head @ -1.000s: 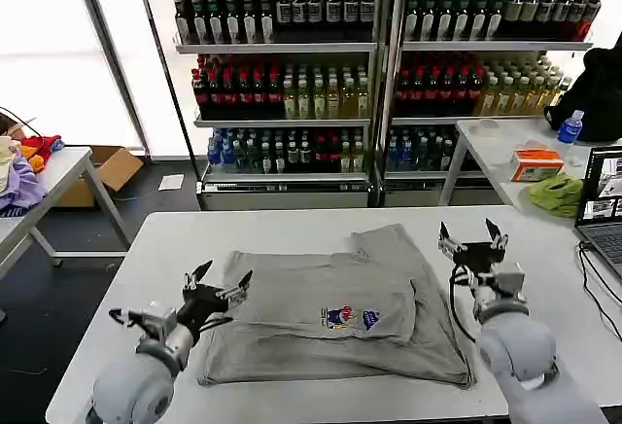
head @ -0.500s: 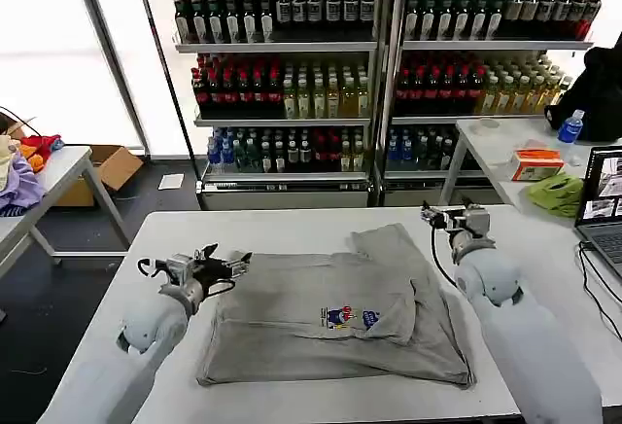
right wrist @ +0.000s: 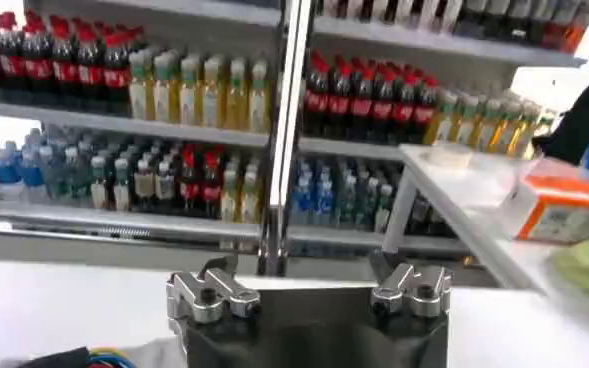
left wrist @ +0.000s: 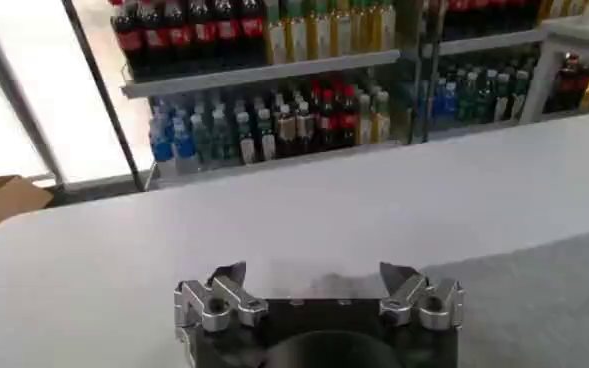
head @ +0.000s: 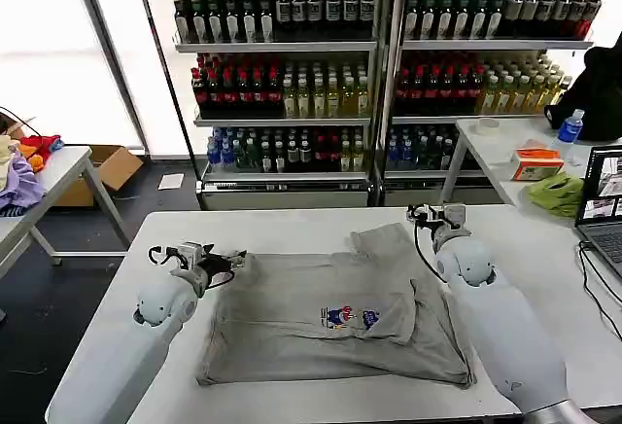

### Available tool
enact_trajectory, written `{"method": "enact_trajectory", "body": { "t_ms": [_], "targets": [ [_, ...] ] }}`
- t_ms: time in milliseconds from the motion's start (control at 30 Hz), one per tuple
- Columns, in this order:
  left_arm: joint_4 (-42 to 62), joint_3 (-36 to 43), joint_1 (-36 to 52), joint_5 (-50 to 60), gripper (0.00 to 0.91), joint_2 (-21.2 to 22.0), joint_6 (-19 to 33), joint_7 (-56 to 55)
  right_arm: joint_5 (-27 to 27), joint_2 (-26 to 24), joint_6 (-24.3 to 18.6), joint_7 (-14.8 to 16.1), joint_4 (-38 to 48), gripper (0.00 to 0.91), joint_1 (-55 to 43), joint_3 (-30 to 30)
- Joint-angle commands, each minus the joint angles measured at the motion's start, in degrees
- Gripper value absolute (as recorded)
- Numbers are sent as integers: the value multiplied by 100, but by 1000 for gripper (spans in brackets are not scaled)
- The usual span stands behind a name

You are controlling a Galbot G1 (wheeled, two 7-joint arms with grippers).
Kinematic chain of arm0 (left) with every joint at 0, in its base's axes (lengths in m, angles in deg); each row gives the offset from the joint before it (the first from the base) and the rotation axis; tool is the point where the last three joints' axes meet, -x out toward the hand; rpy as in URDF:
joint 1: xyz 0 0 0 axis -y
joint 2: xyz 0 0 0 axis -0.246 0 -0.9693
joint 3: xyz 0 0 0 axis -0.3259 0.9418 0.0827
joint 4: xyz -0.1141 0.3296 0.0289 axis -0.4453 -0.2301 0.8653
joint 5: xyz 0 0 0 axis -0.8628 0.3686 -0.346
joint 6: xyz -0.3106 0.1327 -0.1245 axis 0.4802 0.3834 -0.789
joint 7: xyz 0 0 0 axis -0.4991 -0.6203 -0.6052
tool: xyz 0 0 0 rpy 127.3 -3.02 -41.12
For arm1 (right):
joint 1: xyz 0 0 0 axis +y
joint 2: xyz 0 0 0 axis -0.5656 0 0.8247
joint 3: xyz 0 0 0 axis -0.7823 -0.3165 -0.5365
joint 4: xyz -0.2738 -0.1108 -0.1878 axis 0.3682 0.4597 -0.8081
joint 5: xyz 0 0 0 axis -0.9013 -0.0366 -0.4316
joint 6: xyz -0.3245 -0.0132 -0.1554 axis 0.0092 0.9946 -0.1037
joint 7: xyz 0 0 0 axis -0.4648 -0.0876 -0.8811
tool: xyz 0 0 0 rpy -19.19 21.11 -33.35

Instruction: Fold and organize the clothes.

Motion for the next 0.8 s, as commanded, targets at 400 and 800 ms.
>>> {"method": "enact_trajectory", "body": {
  "t_ms": [400, 800],
  "targets": [
    [28, 19, -72, -43, 907, 33, -49, 32, -522, 503, -39, 120, 723, 907, -65, -105],
    [-123, 15, -183, -47, 907, 3, -55, 14, -513, 665, -177, 216, 812, 766, 372, 164]
  ]
}}
